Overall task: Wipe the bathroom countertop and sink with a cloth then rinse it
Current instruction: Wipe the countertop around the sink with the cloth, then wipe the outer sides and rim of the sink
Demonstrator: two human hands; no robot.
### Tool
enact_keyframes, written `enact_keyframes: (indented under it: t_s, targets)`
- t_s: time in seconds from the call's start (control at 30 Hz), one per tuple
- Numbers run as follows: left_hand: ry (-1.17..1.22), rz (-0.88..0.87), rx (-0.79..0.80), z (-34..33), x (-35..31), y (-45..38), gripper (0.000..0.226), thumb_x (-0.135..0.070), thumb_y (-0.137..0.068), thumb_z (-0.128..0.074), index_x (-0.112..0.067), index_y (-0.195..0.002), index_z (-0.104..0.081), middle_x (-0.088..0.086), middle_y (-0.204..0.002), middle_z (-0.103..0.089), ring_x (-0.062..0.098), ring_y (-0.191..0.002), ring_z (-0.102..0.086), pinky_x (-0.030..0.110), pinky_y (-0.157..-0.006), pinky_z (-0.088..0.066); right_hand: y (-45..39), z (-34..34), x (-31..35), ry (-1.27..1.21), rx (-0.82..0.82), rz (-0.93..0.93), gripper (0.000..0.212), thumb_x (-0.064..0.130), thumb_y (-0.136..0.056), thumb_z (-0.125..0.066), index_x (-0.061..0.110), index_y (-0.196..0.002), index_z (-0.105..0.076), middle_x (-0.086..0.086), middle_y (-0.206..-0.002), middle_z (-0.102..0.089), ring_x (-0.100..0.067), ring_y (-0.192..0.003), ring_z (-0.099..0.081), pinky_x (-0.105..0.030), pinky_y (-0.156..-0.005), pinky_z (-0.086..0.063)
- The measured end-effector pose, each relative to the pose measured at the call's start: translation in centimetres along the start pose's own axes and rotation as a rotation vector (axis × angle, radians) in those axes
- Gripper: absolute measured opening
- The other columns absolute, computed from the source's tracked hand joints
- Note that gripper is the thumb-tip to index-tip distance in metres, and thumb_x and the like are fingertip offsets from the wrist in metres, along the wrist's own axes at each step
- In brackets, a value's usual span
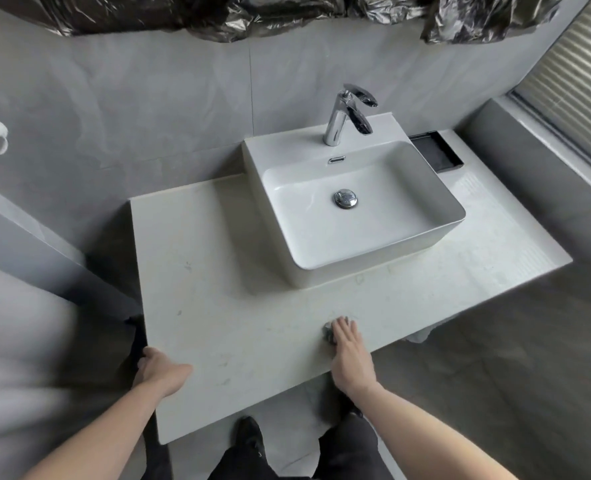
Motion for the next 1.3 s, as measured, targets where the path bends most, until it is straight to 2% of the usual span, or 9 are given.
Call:
enact_keyframes:
  t_s: [0.3, 0.53, 0.73, 0.87, 0.97, 1.03, 1.1, 1.2, 1.3]
  targets:
    - [-0.127, -0.165, -0.072, -3.0, -9.0, 4.7, 0.083, -0.037, -0.078, -0.069, -0.021, -0.152, -0.034, 0.006, -0.162, -0.022, 0.027, -0.147, -0.030, 0.040, -0.110, -0.038, -1.9, 0.2, -3.8, 0.160, 0.142, 0.334, 0.094, 0.007, -0.090, -0.044, 0.031, -0.161, 0.013, 0.009, -0.173, 0.010, -0.021, -0.159, 0.013, -0.037, -0.126, 0.010]
    - [-0.006, -0.215, -0.055, -9.2, -19.9, 10.0, 0.079, -0.035, -0.083, -0.067, -0.022, -0.154, -0.035, 0.000, -0.165, -0.019, 0.021, -0.151, -0.023, 0.037, -0.117, -0.031, -6.1, 7.5, -18.2, 0.165, 0.091, 0.288, 0.090, 0.007, -0.089, -0.042, 0.032, -0.163, 0.003, 0.015, -0.170, 0.009, -0.016, -0.159, 0.008, -0.035, -0.130, -0.007]
    - [0.143, -0.424, -0.091, -11.5, -29.2, 14.8, 0.056, -0.032, -0.086, -0.069, -0.026, -0.139, -0.052, -0.009, -0.151, -0.037, 0.014, -0.140, -0.039, 0.027, -0.112, -0.033, -9.1, 13.5, -23.2, 0.098, 0.098, 0.335, 0.078, 0.028, -0.083, -0.023, 0.027, -0.161, -0.033, 0.019, -0.166, -0.019, -0.009, -0.157, -0.018, -0.018, -0.123, -0.013]
    - [0.200, -0.515, -0.188, -10.0, -32.4, 17.1, 0.047, -0.029, -0.089, -0.067, -0.027, -0.134, -0.056, -0.017, -0.139, -0.046, 0.009, -0.133, -0.045, 0.023, -0.108, -0.035, -11.1, 16.4, -22.8, -0.255, -0.015, 0.091, 0.054, 0.004, -0.095, -0.040, 0.020, -0.142, -0.061, 0.006, -0.137, -0.065, -0.016, -0.135, -0.054, -0.016, -0.108, -0.036]
    - [0.207, -0.560, -0.265, -8.0, -32.8, 17.9, 0.041, -0.025, -0.089, -0.067, -0.032, -0.128, -0.059, -0.023, -0.130, -0.051, 0.006, -0.124, -0.051, 0.025, -0.102, -0.042, -12.3, 17.9, -21.7, -0.630, -0.061, -0.148, 0.053, 0.000, -0.097, -0.046, 0.035, -0.134, -0.059, -0.001, -0.102, -0.075, -0.021, -0.091, -0.073, -0.029, -0.080, -0.056]
    - [0.180, -0.616, -0.309, -6.7, -33.0, 17.8, 0.038, -0.021, -0.087, -0.068, -0.037, -0.121, -0.060, -0.027, -0.123, -0.050, 0.004, -0.114, -0.056, 0.024, -0.093, -0.046, -13.1, 19.3, -21.2, -0.862, -0.102, -0.283, 0.044, 0.003, -0.098, -0.043, 0.034, -0.124, -0.061, -0.007, -0.081, -0.074, -0.020, -0.063, -0.069, -0.032, -0.060, -0.056]
    - [0.184, -0.655, -0.330, -5.5, -33.4, 17.3, 0.040, -0.017, -0.085, -0.069, -0.038, -0.117, -0.061, -0.027, -0.123, -0.048, 0.005, -0.109, -0.057, 0.025, -0.088, -0.048, -13.6, 21.5, -20.5, -1.017, -0.189, -0.352, 0.035, 0.003, -0.099, -0.042, 0.021, -0.113, -0.070, -0.007, -0.065, -0.071, -0.023, -0.059, -0.066, -0.037, -0.063, -0.058]
    - [0.226, -0.649, -0.357, -3.3, -34.2, 15.5, 0.044, -0.017, -0.084, -0.071, -0.034, -0.123, -0.060, -0.022, -0.130, -0.043, 0.009, -0.117, -0.054, 0.030, -0.093, -0.050, -13.2, 24.1, -18.8, -1.192, -0.275, -0.377, 0.036, -0.005, -0.094, -0.040, 0.010, -0.101, -0.073, 0.000, -0.068, -0.072, -0.028, -0.063, -0.060, -0.045, -0.070, -0.059]
    - [0.293, -0.538, -0.351, -1.6, -34.3, 13.2, 0.057, -0.020, -0.085, -0.071, -0.026, -0.138, -0.051, -0.011, -0.142, -0.039, 0.016, -0.130, -0.046, 0.034, -0.103, -0.044, -12.0, 26.3, -15.2, -1.192, -0.279, -0.258, 0.033, -0.006, -0.090, -0.040, 0.008, -0.098, -0.069, -0.006, -0.070, -0.070, -0.026, -0.059, -0.056, -0.036, -0.056, -0.051]
Point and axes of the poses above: each hand's wrist, its own y-axis away from the middle knuckle, its own z-axis out of the back of the hand, x = y × z, the point moved 7 cm from there along -y, towards the middle knuckle
